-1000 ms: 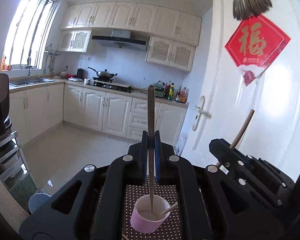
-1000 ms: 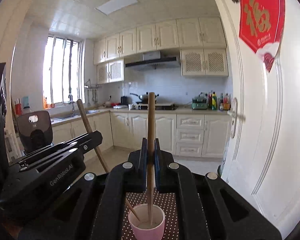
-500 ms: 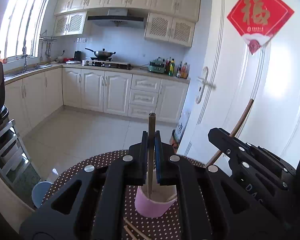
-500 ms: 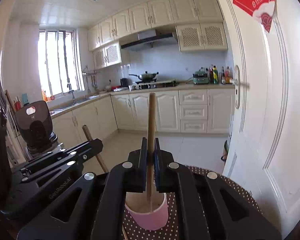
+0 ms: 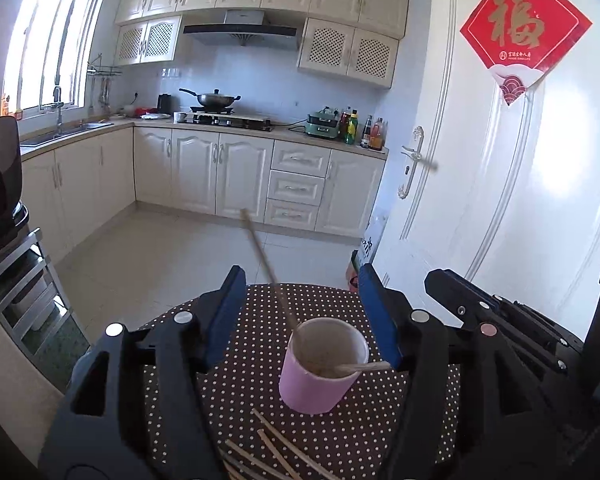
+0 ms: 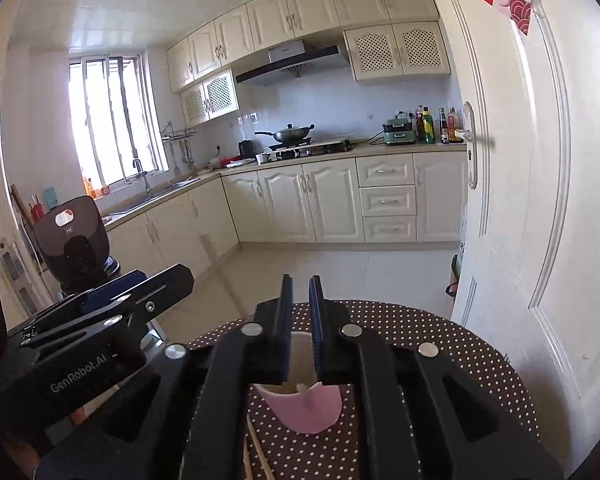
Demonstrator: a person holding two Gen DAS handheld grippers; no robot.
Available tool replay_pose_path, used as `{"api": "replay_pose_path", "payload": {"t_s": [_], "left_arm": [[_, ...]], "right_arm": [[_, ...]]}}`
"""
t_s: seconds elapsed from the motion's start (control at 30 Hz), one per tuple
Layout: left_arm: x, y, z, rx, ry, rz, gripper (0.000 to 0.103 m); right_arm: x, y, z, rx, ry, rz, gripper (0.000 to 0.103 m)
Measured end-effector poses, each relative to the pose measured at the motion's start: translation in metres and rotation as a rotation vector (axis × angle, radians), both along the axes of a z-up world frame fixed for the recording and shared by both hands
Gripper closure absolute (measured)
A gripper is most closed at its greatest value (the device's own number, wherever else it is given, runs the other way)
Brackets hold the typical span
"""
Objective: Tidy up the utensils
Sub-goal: 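Lower the right tool's chopstick into the cup and open it while the left tool releases its own, then move both open tools back down to the chopstick pile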
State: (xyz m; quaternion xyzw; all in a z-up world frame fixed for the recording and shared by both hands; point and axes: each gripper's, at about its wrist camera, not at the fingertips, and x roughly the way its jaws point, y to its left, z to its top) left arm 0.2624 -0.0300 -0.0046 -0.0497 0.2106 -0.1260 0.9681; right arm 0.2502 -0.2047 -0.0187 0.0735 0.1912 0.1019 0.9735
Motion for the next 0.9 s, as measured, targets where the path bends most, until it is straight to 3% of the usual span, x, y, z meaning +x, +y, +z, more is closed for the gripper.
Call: {"api": "replay_pose_path", "payload": {"t_s": [0.07,0.27,0.5,0.9], "left_arm": [[-0.006,0.000,0.002,0.020,0.000,0.009,0.040],[-0.029,0.015,0.004,0.053,0.024,0.050,0.035],[-0.052,0.043,-0.014,0.079,0.144,0.072,0.031],[-0.054,0.070,-0.093,0.107,0.426,0.100,0.031]], "right_arm": [[-0.006,-0.001,0.002,0.002,0.001,-0.006,0.078],[-0.026,-0.006,0.008,0.019,-0.002,-0.008,0.064],[-0.056,-0.008,0.003,0.015,0.009,0.008,0.057],[-0.070,0.012,-0.051,-0.030,0.162,0.087,0.057]]}}
